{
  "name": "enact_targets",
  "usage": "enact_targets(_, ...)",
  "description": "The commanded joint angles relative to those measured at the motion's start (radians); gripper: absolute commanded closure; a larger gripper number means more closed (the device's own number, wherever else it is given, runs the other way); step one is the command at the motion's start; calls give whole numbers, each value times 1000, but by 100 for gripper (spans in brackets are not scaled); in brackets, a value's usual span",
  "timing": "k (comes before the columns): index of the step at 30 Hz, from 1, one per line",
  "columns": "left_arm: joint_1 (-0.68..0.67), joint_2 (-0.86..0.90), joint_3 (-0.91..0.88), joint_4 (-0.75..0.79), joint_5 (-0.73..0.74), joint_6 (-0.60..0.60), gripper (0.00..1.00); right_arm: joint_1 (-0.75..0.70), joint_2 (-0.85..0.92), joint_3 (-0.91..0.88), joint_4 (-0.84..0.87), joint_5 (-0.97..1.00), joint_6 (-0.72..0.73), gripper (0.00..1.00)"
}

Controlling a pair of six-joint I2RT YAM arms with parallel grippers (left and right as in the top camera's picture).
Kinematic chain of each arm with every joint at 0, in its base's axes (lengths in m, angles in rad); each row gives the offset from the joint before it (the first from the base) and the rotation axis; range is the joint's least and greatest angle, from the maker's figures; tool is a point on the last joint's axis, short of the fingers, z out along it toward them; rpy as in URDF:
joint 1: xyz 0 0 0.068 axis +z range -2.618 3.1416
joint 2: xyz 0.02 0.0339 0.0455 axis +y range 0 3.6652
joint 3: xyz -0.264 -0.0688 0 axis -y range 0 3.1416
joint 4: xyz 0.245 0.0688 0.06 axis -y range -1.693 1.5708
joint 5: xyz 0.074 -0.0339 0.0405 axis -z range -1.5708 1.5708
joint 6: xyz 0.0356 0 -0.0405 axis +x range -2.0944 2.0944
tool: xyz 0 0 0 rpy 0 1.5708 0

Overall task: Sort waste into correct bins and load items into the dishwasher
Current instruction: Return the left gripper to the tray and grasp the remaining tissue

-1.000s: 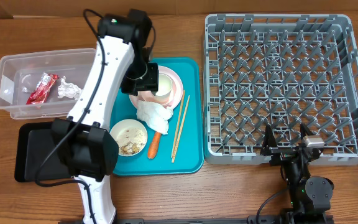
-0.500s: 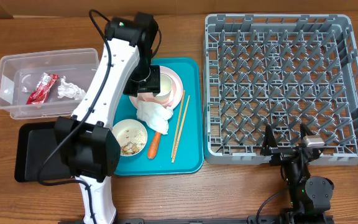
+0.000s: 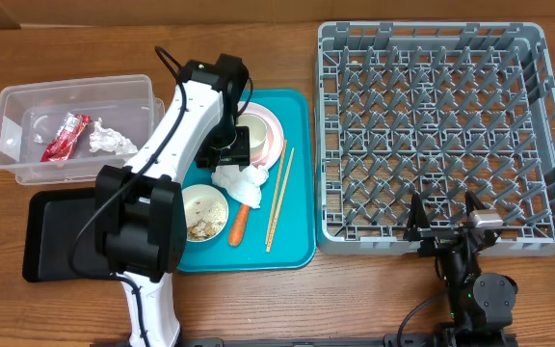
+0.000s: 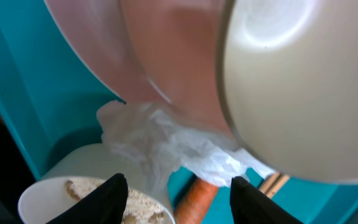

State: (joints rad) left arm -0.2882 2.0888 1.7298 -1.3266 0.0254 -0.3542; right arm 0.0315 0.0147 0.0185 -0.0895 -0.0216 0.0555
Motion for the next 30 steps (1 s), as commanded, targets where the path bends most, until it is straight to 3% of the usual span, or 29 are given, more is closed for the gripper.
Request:
enact_targets(1,2,-23,-50,34,-8,-17,44,-7,-12,-11,7,-3,0,0)
enact_targets(12,9,-23,-166,164,-34,-17,45,-7,-12,-11,7,-3,0,0)
enact_targets(25,9,-23,-166,149,-33,-16,96,-7,-12,-11,7,-3,0,0)
enact_targets(30,9,-25,-144,101,-29,-17,96,-7,-12,-11,7,-3,0,0)
